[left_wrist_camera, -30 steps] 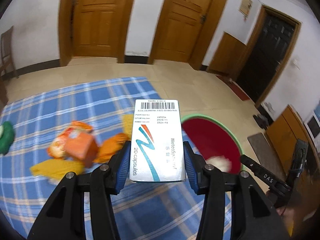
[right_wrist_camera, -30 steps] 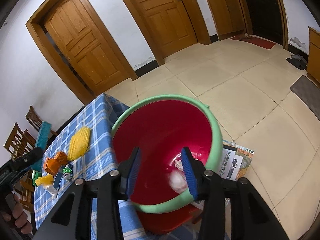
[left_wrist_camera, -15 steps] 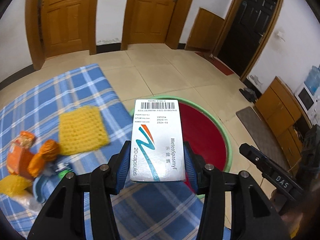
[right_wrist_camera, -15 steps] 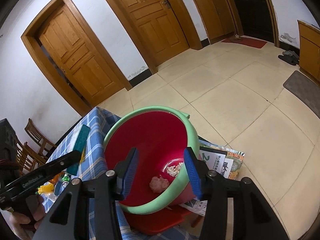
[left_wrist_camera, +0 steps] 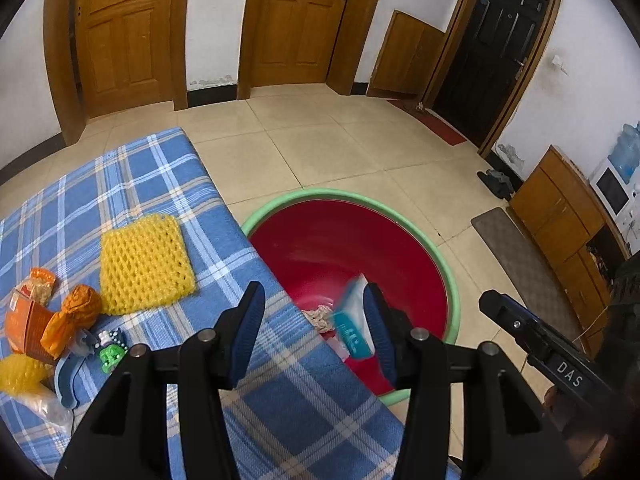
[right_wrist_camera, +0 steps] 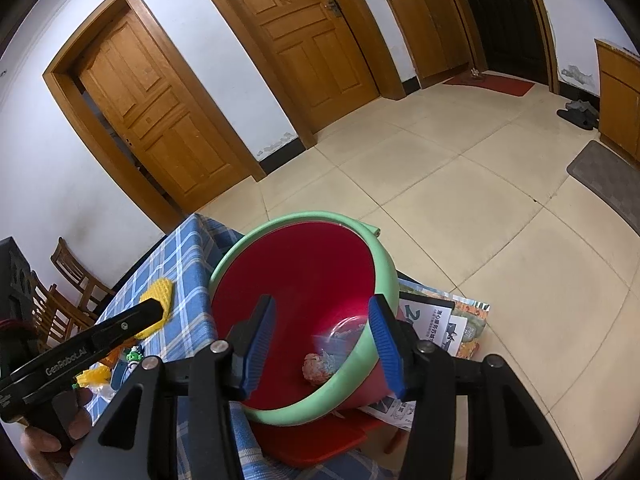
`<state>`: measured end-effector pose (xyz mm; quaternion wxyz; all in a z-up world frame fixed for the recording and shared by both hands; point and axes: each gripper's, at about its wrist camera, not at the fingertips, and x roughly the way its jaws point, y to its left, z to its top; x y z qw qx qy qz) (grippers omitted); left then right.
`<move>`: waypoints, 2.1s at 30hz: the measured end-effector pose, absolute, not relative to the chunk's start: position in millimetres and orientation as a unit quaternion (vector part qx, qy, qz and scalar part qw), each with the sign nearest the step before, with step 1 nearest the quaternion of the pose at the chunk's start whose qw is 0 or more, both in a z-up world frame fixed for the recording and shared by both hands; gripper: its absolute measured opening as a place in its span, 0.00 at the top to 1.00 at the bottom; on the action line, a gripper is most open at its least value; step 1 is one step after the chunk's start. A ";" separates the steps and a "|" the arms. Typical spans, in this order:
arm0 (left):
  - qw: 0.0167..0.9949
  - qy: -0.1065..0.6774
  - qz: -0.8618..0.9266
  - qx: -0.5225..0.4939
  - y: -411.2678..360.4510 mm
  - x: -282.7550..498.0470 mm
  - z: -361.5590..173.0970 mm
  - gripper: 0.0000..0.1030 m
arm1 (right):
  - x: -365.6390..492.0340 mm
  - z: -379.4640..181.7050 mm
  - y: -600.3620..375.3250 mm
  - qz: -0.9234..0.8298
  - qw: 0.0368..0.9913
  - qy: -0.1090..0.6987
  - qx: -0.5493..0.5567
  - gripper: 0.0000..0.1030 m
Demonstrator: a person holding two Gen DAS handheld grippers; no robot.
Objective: Collect trash
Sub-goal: 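Open both tools to drop the box and paper into the bucket, then return to the table and grasp the clear plastic bag with the left tool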
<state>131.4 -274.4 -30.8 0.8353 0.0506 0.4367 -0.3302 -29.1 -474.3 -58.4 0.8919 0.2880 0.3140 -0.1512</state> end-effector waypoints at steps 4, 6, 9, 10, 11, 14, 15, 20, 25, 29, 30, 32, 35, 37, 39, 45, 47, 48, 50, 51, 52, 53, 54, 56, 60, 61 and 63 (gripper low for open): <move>0.841 0.435 -0.319 0.042 -258.2 129.2 -28.4 0.50 | -30.4 -55.5 -468.8 -0.147 0.894 0.312 0.285 0.49; 0.843 0.437 -0.312 0.034 -248.1 128.8 -28.1 0.50 | -29.3 -53.4 -465.3 -0.143 0.896 0.312 0.283 0.49; 0.847 0.438 -0.300 0.023 -232.5 128.5 -25.9 0.50 | -28.5 -49.7 -457.8 -0.136 0.898 0.312 0.280 0.49; 0.849 0.437 -0.295 0.019 -227.3 127.3 -25.0 0.50 | -28.2 -48.5 -455.7 -0.134 0.898 0.312 0.279 0.49; 0.851 0.437 -0.290 0.017 -221.6 127.1 -24.2 0.50 | -27.8 -47.2 -453.3 -0.131 0.899 0.312 0.278 0.49; 0.858 0.434 -0.275 0.007 -204.1 127.7 -21.3 0.50 | -26.3 -43.2 -446.6 -0.125 0.900 0.313 0.275 0.48; 0.860 0.433 -0.270 0.004 -198.5 127.8 -20.0 0.50 | -25.8 -42.0 -444.4 -0.123 0.901 0.313 0.274 0.48; 0.872 0.425 -0.241 -0.010 -169.7 127.0 -14.6 0.50 | -22.8 -36.1 -431.4 -0.114 0.903 0.316 0.267 0.47; 0.881 0.423 -0.211 -0.033 -135.3 127.9 -13.6 0.50 | -19.8 -32.8 -420.1 -0.105 0.905 0.319 0.260 0.47; 0.885 0.424 -0.188 -0.046 -111.1 125.8 -14.3 0.50 | -16.8 -33.0 -410.6 -0.097 0.906 0.324 0.255 0.47; 0.885 0.425 -0.183 -0.048 -105.1 124.1 -15.0 0.50 | -16.0 -33.0 -408.3 -0.095 0.906 0.325 0.254 0.47; 0.885 0.431 -0.167 -0.054 -93.5 122.8 -17.6 0.50 | -14.1 -33.3 -405.5 -0.092 0.906 0.327 0.252 0.47; 0.883 0.444 -0.140 -0.061 -77.0 121.8 -24.8 0.50 | -12.3 -33.3 -400.4 -0.087 0.906 0.331 0.249 0.46; 0.880 0.452 -0.126 -0.068 -67.8 122.6 -31.9 0.50 | -11.1 -33.4 -397.8 -0.085 0.906 0.332 0.247 0.46; 0.877 0.459 -0.116 -0.079 -60.0 123.9 -37.1 0.50 | -10.0 -33.8 -396.0 -0.083 0.906 0.334 0.246 0.46; 0.874 0.466 -0.092 -0.102 -48.3 135.1 -50.7 0.50 | -8.5 -35.1 -393.9 -0.083 0.905 0.340 0.242 0.46; 0.871 0.470 -0.088 -0.110 -46.0 139.5 -55.1 0.50 | -7.7 -35.8 -393.6 -0.083 0.904 0.342 0.242 0.46; 0.870 0.472 -0.087 -0.112 -45.6 141.8 -57.4 0.50 | -7.4 -36.1 -393.4 -0.082 0.904 0.343 0.241 0.46; 0.869 0.475 -0.086 -0.112 -46.3 146.5 -61.5 0.50 | -6.2 -37.0 -392.9 -0.082 0.903 0.346 0.240 0.46; 0.869 0.475 -0.085 -0.112 -46.5 148.1 -63.1 0.50 | -5.5 -37.5 -393.1 -0.082 0.903 0.347 0.240 0.46; 0.868 0.476 -0.084 -0.113 -46.1 150.9 -65.3 0.50 | -4.5 -38.2 -392.8 -0.082 0.902 0.348 0.240 0.46; 0.867 0.478 -0.082 -0.114 -46.0 152.3 -67.0 0.50 | -4.5 -38.9 -392.6 -0.082 0.902 0.349 0.239 0.46; 0.866 0.480 -0.082 -0.116 -45.8 153.7 -68.8 0.50 | -3.8 -39.9 -392.5 -0.082 0.902 0.351 0.238 0.46; 0.864 0.484 -0.076 -0.117 -44.3 157.4 -74.1 0.50 | -3.1 -41.2 -391.8 -0.082 0.901 0.354 0.238 0.46; 0.862 0.485 -0.074 -0.127 -39.0 162.5 -81.6 0.50 | 0.1 -42.2 -388.2 -0.079 0.900 0.359 0.233 0.46; 0.865 0.480 -0.075 -0.126 -38.1 162.3 -81.7 0.50 | 0.7 -42.4 -387.1 -0.078 0.900 0.360 0.232 0.46; 0.867 0.478 -0.076 -0.122 -37.0 161.7 -82.1 0.54 | 2.8 -42.2 -383.8 -0.074 0.900 0.362 0.231 0.46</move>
